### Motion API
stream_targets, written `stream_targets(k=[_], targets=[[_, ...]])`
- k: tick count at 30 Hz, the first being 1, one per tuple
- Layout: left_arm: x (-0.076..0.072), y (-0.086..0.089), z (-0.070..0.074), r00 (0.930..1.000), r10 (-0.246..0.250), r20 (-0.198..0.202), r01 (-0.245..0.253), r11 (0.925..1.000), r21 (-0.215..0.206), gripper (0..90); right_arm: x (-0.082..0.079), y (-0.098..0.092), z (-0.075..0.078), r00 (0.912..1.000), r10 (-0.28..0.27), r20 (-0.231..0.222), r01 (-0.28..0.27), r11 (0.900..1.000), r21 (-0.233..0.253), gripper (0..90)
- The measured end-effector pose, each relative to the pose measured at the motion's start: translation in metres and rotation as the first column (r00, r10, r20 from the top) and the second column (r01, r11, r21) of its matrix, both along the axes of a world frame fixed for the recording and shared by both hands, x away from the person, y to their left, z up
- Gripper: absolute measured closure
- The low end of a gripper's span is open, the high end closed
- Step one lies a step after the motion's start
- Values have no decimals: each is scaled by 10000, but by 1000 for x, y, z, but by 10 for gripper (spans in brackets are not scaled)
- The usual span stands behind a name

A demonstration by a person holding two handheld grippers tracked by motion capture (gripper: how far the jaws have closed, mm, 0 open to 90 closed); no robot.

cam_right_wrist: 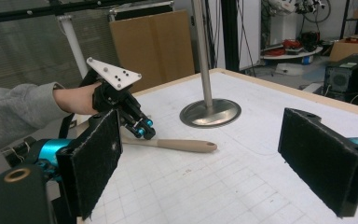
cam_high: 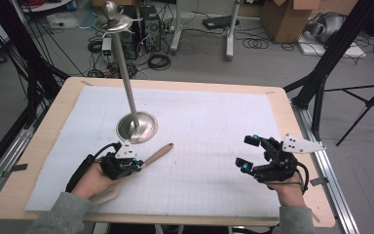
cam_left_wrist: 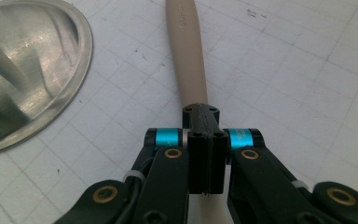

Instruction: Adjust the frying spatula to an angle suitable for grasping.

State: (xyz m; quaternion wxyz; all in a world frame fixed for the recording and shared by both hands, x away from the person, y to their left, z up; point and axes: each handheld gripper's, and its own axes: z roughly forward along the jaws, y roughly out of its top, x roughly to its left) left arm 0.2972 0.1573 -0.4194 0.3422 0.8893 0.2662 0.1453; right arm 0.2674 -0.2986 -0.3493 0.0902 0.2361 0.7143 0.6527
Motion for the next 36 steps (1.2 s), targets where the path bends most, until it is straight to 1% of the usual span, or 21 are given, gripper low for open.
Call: stream_targets(k=[1, 4, 7, 12, 13, 15, 16, 17, 18, 20, 22, 25, 26, 27, 28, 30, 31, 32, 34, 35, 36], targets=[[0, 0, 0, 10000, -8, 54, 8, 10000, 4, 897, 0, 0, 0, 10000, -3, -13, 3, 10000, 15, 124], [0, -1, 0, 10000, -8, 47, 8, 10000, 10, 897, 0, -1, 0, 10000, -23, 33, 23, 10000, 51, 124], [0, 0, 2, 9999, 39, 130, -37, 9999, -142, 897, 0, -1, 0, 10000, -17, 49, 16, 10000, 48, 124], [-3, 3, 11, 9995, 137, 276, -124, 9988, -476, 892, 0, -1, 0, 10000, -34, 32, 34, 10000, 35, 124], [-4, 4, 13, 9995, 167, 277, -152, 9984, -538, 857, 0, -1, 0, 10000, -32, 40, 32, 10000, 33, 124], [-5, 7, 16, 9993, 238, 282, -218, 9974, -686, 820, 0, 0, 0, 10000, -58, 67, 57, 10000, 55, 124], [-6, 9, 18, 9994, 252, 249, -233, 9969, -749, 793, 0, 0, 0, 10000, -31, -28, 31, 10000, 18, 124], [-6, 11, 19, 9995, 259, 190, -244, 9969, -743, 757, 0, 0, 0, 10000, -7, 8, 7, 10000, 2, 124], [-6, 13, 20, 9994, 346, -66, -351, 9958, -846, 713, 0, 0, 0, 10000, -16, 43, 16, 10000, -11, 124], [-7, 16, 21, 9991, 381, -173, -395, 9955, -866, 641, 0, 1, 0, 10000, -5, 55, 5, 10000, -26, 124], [-8, 19, 21, 9990, 422, -131, -432, 9949, -907, 589, 0, 1, 0, 10000, -18, 50, 18, 10000, -38, 124], [-10, 22, 22, 9986, 440, -309, -469, 9938, -1004, 507, 1, 1, 0, 10000, -2, 9, 2, 10000, -47, 124], [-10, 23, 22, 9984, 483, -308, -511, 9937, -995, 469, 1, 2, 0, 10000, 4, 33, -4, 10000, -48, 124], [-11, 23, 22, 9982, 492, -342, -521, 9945, -910, 432, 1, 2, 0, 10000, 7, -50, -7, 10000, -73, 124], [-12, 24, 22, 9985, 460, -302, -484, 9953, -833, 398, 2, 3, -1, 10000, 26, 10, -26, 10000, -63, 124], [-14, 25, 22, 9995, 234, -203, -247, 9976, -639, 291, 3, 4, -1, 10000, 72, -55, -73, 9999, -78, 124], [-14, 25, 21, 9992, 293, -261, -309, 9975, -640, 233, 4, 5, -1, 10000, 79, -33, -79, 9999, -100, 124], [-14, 25, 21, 9985, 376, -408, -401, 9971, -642, 217, 4, 5, -2, 10000, 86, -25, -86, 9999, -95, 124], [-13, 26, 22, 9979, 399, -508, -431, 9970, -639, 155, 5, 4, -2, 10000, 55, -47, -56, 9999, -92, 124], [-13, 25, 22, 9970, 454, -624, -496, 9965, -673, 134, 5, 4, -2, 10000, 47, -83, -47, 10000, -43, 124], [-13, 25, 22, 9957, 453, -804, -509, 9963, -686, 134, 5, 4, -2, 10000, 27, -32, -28, 10000, -32, 124]])
